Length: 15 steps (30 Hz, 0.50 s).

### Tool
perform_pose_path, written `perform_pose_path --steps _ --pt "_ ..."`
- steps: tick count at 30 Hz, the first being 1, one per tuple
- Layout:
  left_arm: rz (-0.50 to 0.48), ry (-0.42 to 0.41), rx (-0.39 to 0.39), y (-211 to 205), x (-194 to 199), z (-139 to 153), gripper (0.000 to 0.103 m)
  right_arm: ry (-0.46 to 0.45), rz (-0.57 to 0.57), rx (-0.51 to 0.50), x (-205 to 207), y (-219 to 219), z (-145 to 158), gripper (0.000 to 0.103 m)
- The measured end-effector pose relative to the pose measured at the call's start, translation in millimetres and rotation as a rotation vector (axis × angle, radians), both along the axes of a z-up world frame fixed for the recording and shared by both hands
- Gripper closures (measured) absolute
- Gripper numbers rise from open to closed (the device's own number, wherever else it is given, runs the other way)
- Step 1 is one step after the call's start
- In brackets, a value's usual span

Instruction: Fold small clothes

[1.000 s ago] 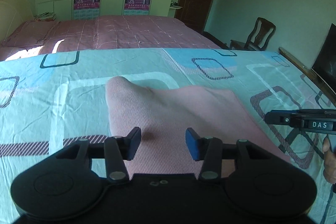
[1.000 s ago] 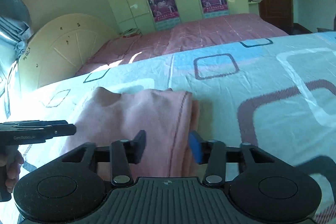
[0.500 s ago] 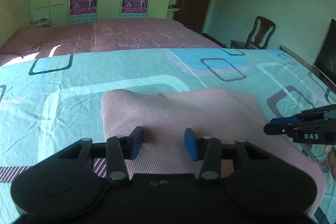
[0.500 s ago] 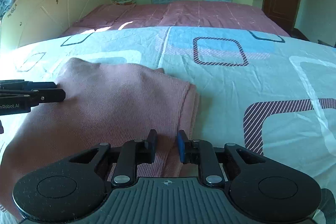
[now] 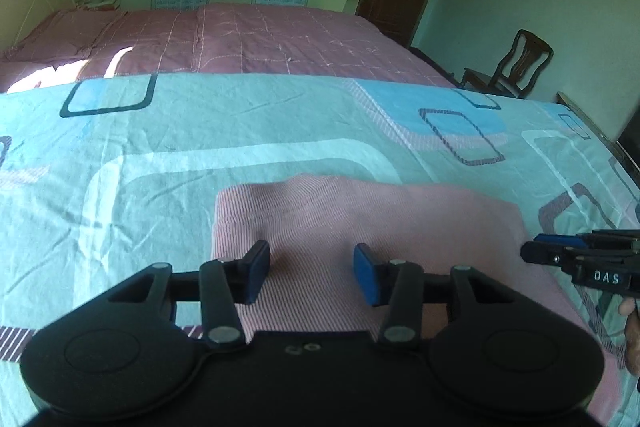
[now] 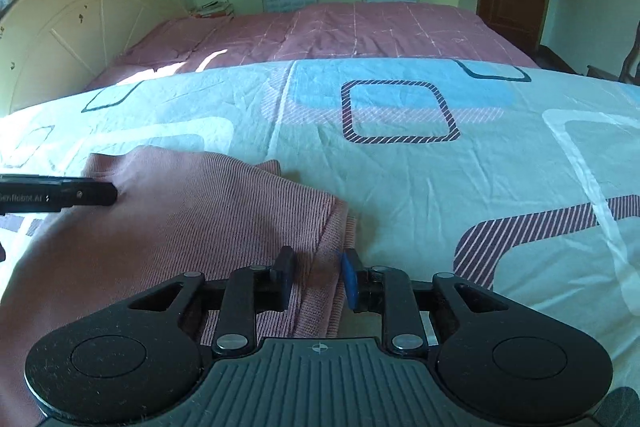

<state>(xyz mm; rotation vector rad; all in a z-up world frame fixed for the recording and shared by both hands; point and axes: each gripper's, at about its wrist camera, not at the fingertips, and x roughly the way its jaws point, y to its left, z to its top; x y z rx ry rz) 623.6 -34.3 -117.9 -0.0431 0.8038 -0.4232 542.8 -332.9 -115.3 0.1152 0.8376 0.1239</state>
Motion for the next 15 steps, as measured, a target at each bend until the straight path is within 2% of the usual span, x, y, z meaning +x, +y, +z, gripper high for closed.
perform_pose_path --steps 4,6,7,9,11,15 --pt "-0.026 -0.049 -0.009 11.9 -56.2 13.4 0.059 -0.055 0.097 0.038 -43.2 10.1 20.0 0.079" --pt "-0.051 -0.042 0.027 11.4 -79.7 9.7 0.058 -0.050 0.159 0.057 -65.0 18.3 23.3 0.079" --pt "-0.054 -0.048 0.069 8.4 -87.5 6.2 0.057 -0.041 0.183 0.050 -72.0 21.5 21.5 0.079" --pt "-0.043 -0.028 0.095 4.0 -94.3 -1.6 0.057 0.008 0.223 -0.041 -80.3 31.8 6.3 0.080" --pt "-0.031 -0.036 0.127 -3.8 -94.4 -3.5 0.055 -0.023 0.220 -0.111 -85.4 33.8 -7.3 0.087" --pt "0.007 -0.017 0.126 -3.8 -96.9 4.1 0.055 -0.009 0.149 -0.023 -82.9 24.0 7.5 0.087"
